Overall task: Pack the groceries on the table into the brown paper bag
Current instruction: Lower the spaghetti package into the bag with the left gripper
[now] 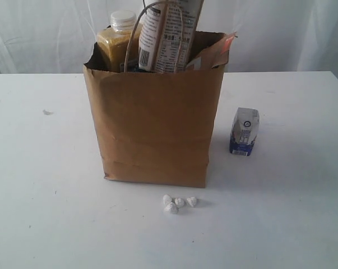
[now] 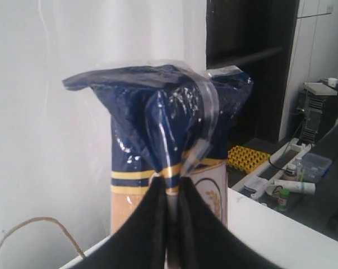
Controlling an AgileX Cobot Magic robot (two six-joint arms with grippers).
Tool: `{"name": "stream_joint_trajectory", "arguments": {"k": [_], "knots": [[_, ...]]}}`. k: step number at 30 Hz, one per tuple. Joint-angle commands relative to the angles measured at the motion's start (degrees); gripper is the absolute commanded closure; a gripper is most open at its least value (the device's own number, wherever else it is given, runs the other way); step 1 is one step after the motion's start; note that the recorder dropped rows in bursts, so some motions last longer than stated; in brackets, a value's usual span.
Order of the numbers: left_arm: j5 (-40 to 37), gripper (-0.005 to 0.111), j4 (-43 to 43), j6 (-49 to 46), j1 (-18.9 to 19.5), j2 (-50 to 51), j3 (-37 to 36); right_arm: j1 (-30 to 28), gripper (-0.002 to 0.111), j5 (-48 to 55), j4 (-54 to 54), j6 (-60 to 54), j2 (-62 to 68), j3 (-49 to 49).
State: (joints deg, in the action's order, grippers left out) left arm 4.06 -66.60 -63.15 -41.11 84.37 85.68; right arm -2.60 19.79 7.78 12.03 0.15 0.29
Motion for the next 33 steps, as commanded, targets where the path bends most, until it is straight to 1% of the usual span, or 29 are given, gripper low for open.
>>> {"name": "stream_joint_trajectory", "arguments": {"k": [1,4,10,14,18,21,27,30,33], "knots": [[0.05,0.107,-0.54,-2.66,-0.17,-0.27,0.01,0.19,0.108,-0.55,0.28,0.31,-0.15,-0.29],[-0.23,0.107,-0.54,-5.02,-0.17,0.08,0.01,0.19,0.108,-0.55,0.28,0.31,-0.15,-0.29],[-1.3,0.107,-0.54,-6.25,-0.17,0.27,0.01,0.19,0.108,-0.55,0.28,0.31,-0.15,-0.29],[-4.06,0.107,0.24,-6.71,-0.17,0.56,0.01,0.19,0.108,-0.55,0.28,0.31,-0.15,-0.29],[-7.65,0.107,4.21,-10.41,-0.17,1.48,0.01,0.19,0.108,-0.55,0.28,0.31,-0.15,-0.29],[-8.4,0.107,4.33,-10.51,-0.17,2.38,0.01,0.19,0.108,-0.55,0.28,0.31,-0.15,-0.29],[-7.91,0.107,4.33,-10.39,-0.17,3.22,0.01,0.19,0.108,-0.55,0.28,0.31,-0.15,-0.29],[-5.99,0.107,4.33,-10.39,-0.07,3.21,0.01,0.19,0.108,-0.55,0.28,0.31,-0.15,-0.29],[-6.51,0.107,4.33,-9.86,1.05,3.21,0.01,0.19,0.108,-0.55,0.28,0.31,-0.15,-0.29]]}}
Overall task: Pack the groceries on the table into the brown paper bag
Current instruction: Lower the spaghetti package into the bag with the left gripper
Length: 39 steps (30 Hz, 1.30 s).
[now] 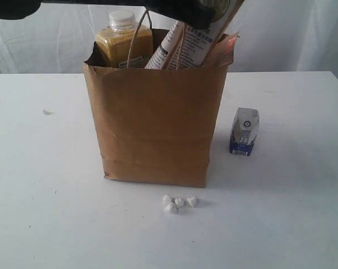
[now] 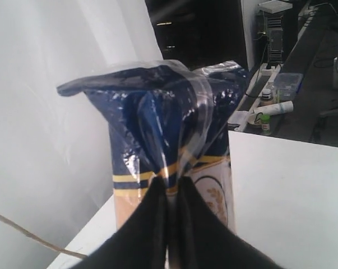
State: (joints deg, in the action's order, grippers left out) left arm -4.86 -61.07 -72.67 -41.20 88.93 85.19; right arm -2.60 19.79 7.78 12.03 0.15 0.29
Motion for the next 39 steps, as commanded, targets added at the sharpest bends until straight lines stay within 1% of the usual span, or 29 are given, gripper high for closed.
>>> {"name": "stream_joint_trajectory", "arguments": {"k": [1,5,8,12,13,16,22,27,29,32,39], "knots": [[1.02,0.107,-1.2,0.04,1.88,-1.35,0.5,0.19,0.108,-0.55,0.28,0.31,-0.15,-0.29],[-7.2,0.107,-1.21,2.29,5.33,-1.35,0.5,0.19,0.108,-0.55,0.28,0.31,-0.15,-0.29],[-9.48,0.107,-1.21,3.33,7.33,-1.35,0.5,0.19,0.108,-0.55,0.28,0.31,-0.15,-0.29],[-12.16,0.107,-0.64,3.8,8.04,-1.35,0.5,0.19,0.108,-0.55,0.28,0.31,-0.15,-0.29],[-13.94,0.107,1.55,3.8,8.04,-1.24,0.5,0.19,0.108,-0.55,0.28,0.31,-0.15,-0.29],[-17.07,0.107,4.03,3.8,8.04,-0.2,0.5,0.19,0.108,-0.55,0.28,0.31,-0.15,-0.29],[-16.55,0.107,4.75,3.76,8.04,2.54,0.5,0.19,0.108,-0.55,0.28,0.31,-0.15,-0.29],[-10.79,0.107,4.75,3.9,8.04,2.54,0.5,0.19,0.108,-0.55,0.28,0.31,-0.15,-0.29],[-10.04,0.107,4.75,4.19,8.04,2.54,0.5,0.19,0.108,-0.55,0.28,0.31,-0.15,-0.29],[-9.67,0.107,4.75,6.27,8.04,2.54,0.5,0.19,0.108,-0.55,0.28,0.31,-0.15,-0.29],[-9.67,0.107,4.75,7.91,8.04,2.54,0.5,0.19,0.108,-0.55,0.28,0.31,-0.15,-0.29]]}}
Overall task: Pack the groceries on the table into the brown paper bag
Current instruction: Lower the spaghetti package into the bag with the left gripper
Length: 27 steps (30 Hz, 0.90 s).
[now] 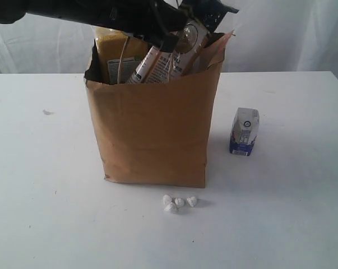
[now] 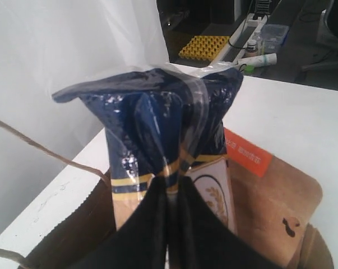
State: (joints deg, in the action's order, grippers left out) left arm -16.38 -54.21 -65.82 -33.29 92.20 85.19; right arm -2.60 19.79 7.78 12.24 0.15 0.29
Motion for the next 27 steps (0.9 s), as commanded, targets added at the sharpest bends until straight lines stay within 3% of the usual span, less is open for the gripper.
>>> {"name": "stream_joint_trajectory", "arguments": {"k": [1,18,20,22,27], "knots": [[1.85,0.107,-2.11,1.69,0.13,-0.73,0.5,0.19,0.108,-0.55,0.28,0.09,-0.15,-0.29],[-1.05,0.105,-1.29,5.89,0.13,-0.73,0.5,0.19,0.108,-0.55,0.28,0.09,-0.15,-0.29],[-1.89,0.094,-0.16,5.89,0.13,-0.73,0.5,0.19,0.108,-0.55,0.28,0.09,-0.15,-0.29],[-2.04,0.073,-0.16,5.89,0.13,-0.73,0.5,0.19,0.108,-0.55,0.28,-0.91,-0.15,-0.29],[-2.47,0.058,-0.16,5.89,0.13,-0.27,0.5,0.19,0.108,-0.55,0.28,-0.84,-0.15,-0.29]]}}
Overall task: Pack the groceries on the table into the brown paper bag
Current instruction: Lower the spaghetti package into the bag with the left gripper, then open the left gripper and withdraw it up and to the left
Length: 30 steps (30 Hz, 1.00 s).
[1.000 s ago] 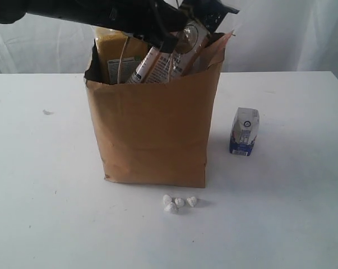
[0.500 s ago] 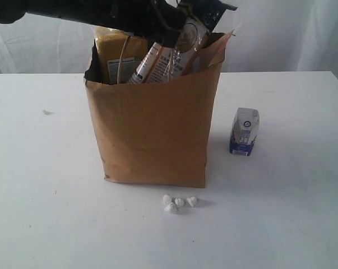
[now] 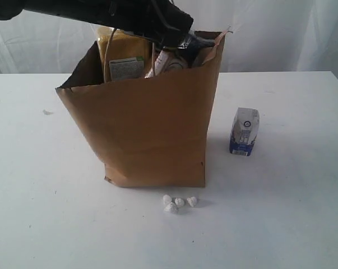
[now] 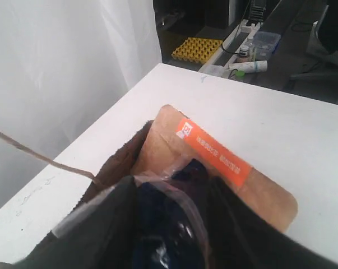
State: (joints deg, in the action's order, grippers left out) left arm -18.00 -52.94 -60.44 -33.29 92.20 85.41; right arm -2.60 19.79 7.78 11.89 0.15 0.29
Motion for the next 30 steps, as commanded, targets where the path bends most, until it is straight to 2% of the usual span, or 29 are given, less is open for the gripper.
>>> {"name": "stream_joint_trajectory", "arguments": {"k": [1,15,22,27,30], "knots": [[-1.19,0.057,-1.42,0.51,0.13,0.05,0.27,0.19,0.108,-0.55,0.28,-0.49,-0.15,-0.29],[-1.28,0.057,-1.42,0.51,0.13,0.36,0.27,0.19,0.108,-0.55,0.28,-0.49,-0.15,-0.29],[-1.07,0.057,-1.27,0.29,0.13,-8.19,0.27,0.19,0.108,-0.55,0.28,-0.49,-0.15,-0.29],[-3.71,0.057,7.95,0.29,0.13,-15.61,0.27,0.19,0.108,-0.55,0.28,-0.49,-0.15,-0.29],[-8.1,0.057,14.13,0.41,0.13,-18.23,0.27,0.19,0.108,-0.55,0.28,-0.49,-0.15,-0.29]]}}
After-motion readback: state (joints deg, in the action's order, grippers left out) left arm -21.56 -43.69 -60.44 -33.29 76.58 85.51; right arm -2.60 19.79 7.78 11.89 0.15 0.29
